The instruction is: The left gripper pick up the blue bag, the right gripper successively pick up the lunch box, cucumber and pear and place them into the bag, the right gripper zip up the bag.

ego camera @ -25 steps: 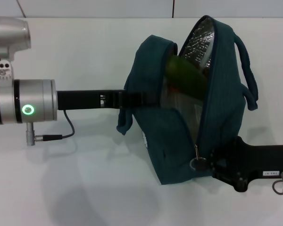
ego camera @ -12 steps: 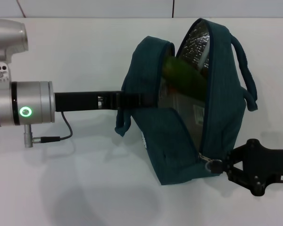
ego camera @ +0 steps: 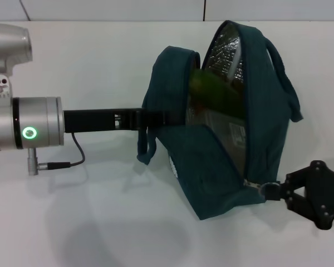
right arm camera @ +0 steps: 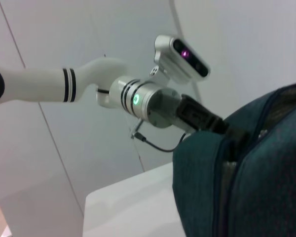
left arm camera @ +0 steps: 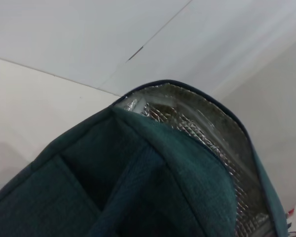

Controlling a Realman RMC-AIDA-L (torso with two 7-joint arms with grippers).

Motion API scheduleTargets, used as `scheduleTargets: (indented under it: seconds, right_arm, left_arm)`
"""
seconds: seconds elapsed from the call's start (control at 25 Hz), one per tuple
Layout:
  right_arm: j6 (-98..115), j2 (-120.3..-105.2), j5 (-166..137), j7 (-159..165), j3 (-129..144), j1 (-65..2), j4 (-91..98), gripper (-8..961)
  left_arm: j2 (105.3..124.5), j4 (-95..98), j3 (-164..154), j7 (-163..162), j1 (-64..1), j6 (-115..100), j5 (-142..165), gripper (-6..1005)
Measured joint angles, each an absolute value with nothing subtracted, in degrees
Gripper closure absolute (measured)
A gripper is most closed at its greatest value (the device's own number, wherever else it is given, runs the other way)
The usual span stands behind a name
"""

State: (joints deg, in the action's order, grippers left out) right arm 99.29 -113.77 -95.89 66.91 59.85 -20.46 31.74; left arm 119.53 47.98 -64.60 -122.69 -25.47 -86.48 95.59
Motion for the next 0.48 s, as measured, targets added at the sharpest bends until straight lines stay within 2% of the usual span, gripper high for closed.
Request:
scheduleTargets:
  seconds: [0.28, 0.48]
  right_arm:
    - [100.71, -113.43, -95.91, 66.54, 59.04, -19.19, 32.87, 948]
    - [102.96, -114.72, -95.62, 66.29, 56.73, -19.06, 34.39, 948]
  left_arm:
    - [119.53, 47.99, -64.60, -122.63, -24.94, -86.49, 95.52, 947]
    - [119.50, 48.00, -64.59, -122.61, -24.83, -86.48, 95.45, 943]
